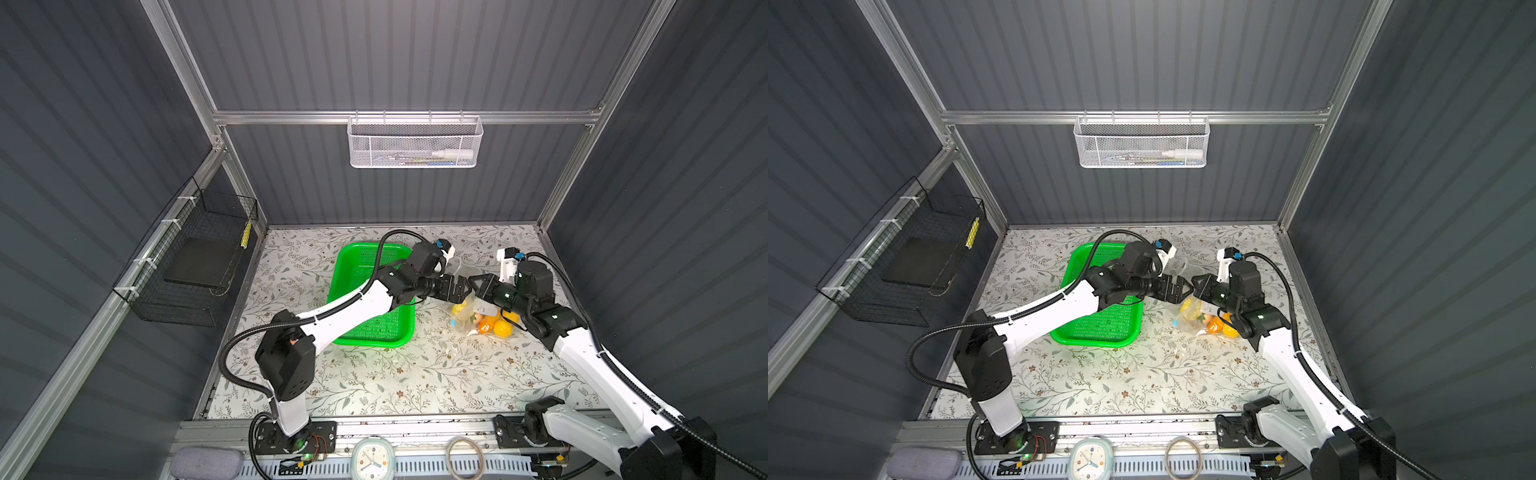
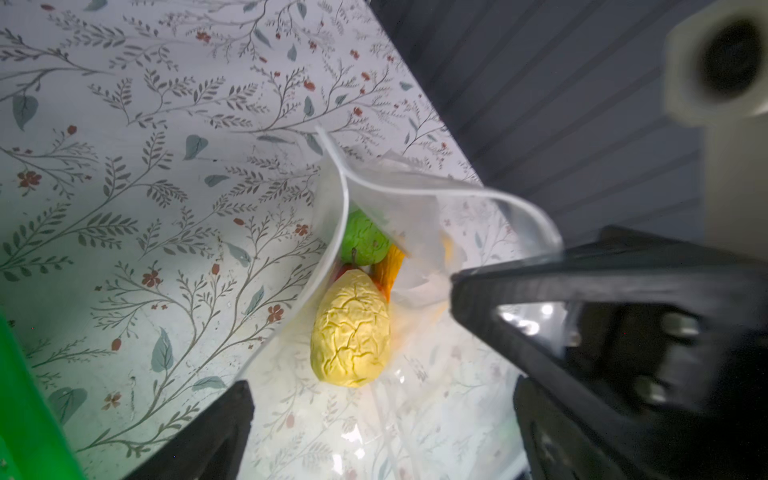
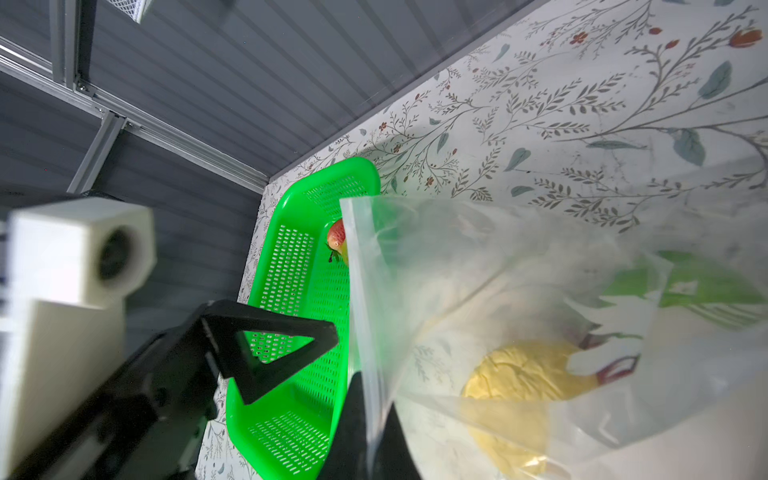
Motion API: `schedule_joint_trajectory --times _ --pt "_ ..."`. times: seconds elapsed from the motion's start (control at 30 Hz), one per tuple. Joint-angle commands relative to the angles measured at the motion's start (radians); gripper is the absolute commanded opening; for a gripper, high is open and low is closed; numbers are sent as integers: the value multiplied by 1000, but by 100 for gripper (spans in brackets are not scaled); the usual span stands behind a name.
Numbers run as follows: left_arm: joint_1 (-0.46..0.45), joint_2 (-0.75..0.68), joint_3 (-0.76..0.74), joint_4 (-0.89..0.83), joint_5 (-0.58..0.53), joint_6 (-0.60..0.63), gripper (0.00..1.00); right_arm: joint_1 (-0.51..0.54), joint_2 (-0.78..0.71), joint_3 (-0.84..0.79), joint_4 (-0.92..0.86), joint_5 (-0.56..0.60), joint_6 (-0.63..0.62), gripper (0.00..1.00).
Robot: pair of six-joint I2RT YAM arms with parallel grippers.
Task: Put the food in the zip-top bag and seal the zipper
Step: 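Withdraw the left gripper back over the basket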
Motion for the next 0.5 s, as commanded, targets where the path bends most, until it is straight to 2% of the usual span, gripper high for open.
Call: schedule_joint_trajectory --times 0.0,0.13,0.27,0.33,0.47 --pt "19 -55 -34 95 38 -11 100 7 3 25 -10 -3 -12 0" --pt "62 -94 -58 78 27 12 100 6 4 24 -10 0 -10 0" --pt "144 -138 -101 80 54 30 100 6 1 19 -13 4 -9 0" --pt "182 -155 -103 42 37 83 100 6 1 20 -16 4 -11 0" --pt "217 -172 -102 -43 -74 239 100 6 2 22 -25 5 -20 0"
